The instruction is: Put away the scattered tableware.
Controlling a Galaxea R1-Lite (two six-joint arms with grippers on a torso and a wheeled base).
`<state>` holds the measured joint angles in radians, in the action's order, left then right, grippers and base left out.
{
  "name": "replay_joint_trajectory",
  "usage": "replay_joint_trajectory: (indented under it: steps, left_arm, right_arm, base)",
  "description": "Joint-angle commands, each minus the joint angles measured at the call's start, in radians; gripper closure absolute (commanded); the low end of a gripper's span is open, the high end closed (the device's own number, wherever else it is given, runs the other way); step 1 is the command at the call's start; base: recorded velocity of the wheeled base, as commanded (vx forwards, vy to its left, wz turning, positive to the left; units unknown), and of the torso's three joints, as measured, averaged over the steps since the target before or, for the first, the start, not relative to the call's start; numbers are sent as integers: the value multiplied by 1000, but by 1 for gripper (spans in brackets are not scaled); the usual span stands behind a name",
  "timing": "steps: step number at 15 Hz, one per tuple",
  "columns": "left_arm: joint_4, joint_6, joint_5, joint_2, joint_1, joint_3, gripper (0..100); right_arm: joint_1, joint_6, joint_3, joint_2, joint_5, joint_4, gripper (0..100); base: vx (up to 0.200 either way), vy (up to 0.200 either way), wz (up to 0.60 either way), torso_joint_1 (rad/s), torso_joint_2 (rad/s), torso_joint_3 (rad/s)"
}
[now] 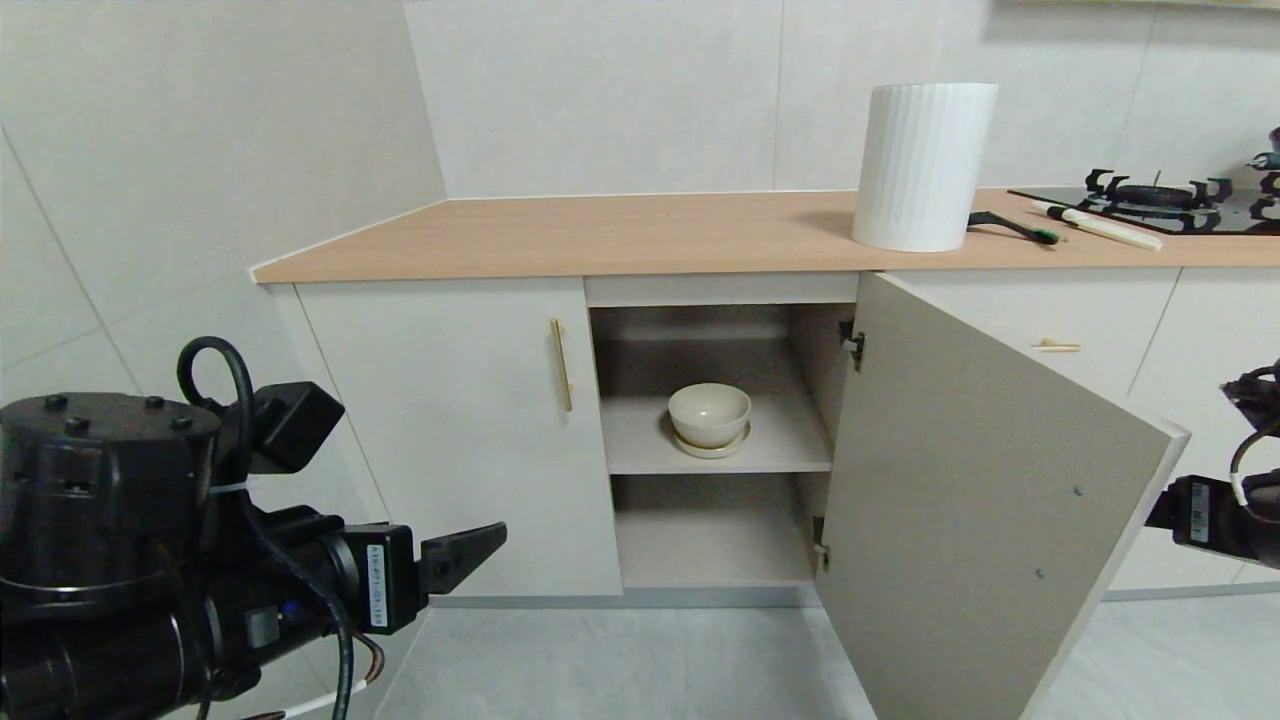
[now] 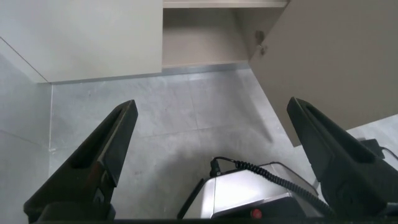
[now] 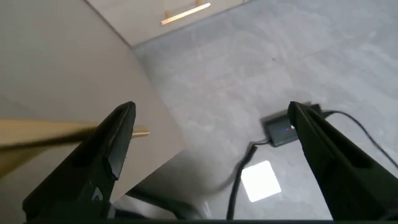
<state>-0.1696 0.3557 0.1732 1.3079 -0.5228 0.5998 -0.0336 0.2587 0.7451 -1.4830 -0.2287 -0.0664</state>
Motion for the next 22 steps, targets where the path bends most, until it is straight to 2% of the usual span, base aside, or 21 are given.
replay_joint_trajectory:
  steps: [1, 8, 12, 15, 18, 22]
  left_arm:
    - [-1, 0, 0, -4, 0, 0, 0]
    - [-1, 0, 0, -18, 1, 6, 0]
    - [-2, 0, -4, -19, 1, 6, 0]
    - [-2, 0, -8, -27, 1, 6, 0]
    - [-2, -1, -6, -41, 1, 6, 0]
    - [-2, -8, -4, -39, 1, 5, 0]
  right_arm:
    - [46, 10, -30, -42, 3, 20, 0]
    - [244, 116, -52, -60, 52, 23, 0]
    - [353, 116, -44, -168, 62, 135, 0]
    - [428, 106, 57, -252, 178, 168, 0]
    - [474, 99, 160, -338, 184, 171, 0]
    - [483, 76, 235, -396, 206, 174, 0]
  base:
    - [0, 0, 0, 0, 0, 0]
    - [0, 0, 0, 0, 0, 0]
    - [0, 0, 0, 0, 0, 0]
    - [0, 0, 0, 0, 0, 0]
    - [0, 0, 0, 0, 0, 0]
    - [0, 0, 0, 0, 0, 0]
